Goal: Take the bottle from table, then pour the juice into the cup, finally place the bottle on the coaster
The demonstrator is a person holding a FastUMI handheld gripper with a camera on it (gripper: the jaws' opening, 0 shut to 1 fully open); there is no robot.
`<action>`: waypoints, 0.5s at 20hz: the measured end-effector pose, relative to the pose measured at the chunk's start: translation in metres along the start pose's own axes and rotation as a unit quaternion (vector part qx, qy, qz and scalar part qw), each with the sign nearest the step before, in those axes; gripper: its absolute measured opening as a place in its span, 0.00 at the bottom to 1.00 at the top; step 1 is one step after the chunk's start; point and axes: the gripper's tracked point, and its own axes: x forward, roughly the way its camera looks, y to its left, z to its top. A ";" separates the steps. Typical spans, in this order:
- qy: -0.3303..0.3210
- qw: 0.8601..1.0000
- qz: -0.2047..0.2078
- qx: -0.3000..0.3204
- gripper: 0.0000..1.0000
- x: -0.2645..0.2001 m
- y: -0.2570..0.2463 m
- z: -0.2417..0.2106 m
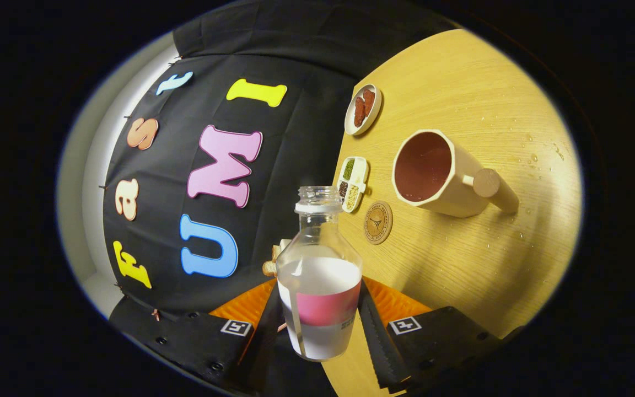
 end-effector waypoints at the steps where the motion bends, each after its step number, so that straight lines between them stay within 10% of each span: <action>1: -0.003 1.000 0.000 0.009 0.75 -0.001 0.000 0.003; 10: -0.011 0.997 -0.004 0.080 0.75 0.009 -0.007 0.015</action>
